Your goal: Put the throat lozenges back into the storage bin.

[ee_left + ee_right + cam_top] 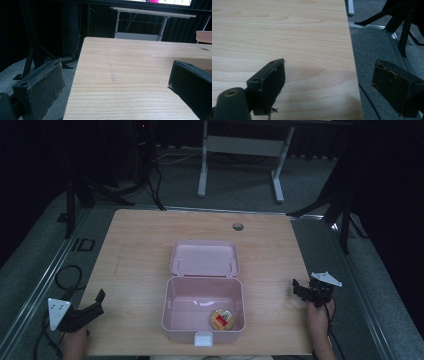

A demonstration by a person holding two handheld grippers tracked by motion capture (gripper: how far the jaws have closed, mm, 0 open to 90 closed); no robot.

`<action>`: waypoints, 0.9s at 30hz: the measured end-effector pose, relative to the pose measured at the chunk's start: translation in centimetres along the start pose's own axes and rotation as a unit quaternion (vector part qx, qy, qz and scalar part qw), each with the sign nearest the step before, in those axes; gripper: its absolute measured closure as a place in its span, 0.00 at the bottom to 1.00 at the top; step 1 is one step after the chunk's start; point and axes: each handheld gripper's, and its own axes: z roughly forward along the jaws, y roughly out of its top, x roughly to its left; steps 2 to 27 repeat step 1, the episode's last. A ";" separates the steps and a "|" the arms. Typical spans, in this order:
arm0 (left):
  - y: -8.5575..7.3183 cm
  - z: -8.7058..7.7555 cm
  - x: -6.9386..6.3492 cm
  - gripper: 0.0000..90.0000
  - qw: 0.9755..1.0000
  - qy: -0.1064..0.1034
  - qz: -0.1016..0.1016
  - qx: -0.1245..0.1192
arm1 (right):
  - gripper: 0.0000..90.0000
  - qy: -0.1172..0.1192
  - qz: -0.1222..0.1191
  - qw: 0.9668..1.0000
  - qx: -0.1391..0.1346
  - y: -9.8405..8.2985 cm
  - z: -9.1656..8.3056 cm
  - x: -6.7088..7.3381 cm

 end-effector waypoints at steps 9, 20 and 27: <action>0.0 0.0 0.0 0.00 1.000 0.000 0.000 0.000 | 0.12 0.003 0.000 1.000 0.002 0.0 0.0 0.0; 0.0 0.0 0.0 0.00 1.000 0.000 0.000 0.000 | 0.12 0.003 0.000 1.000 0.002 0.0 0.0 0.0; 0.0 0.0 0.0 0.00 1.000 0.000 0.000 0.000 | 0.12 0.003 0.000 1.000 0.002 0.0 0.0 0.0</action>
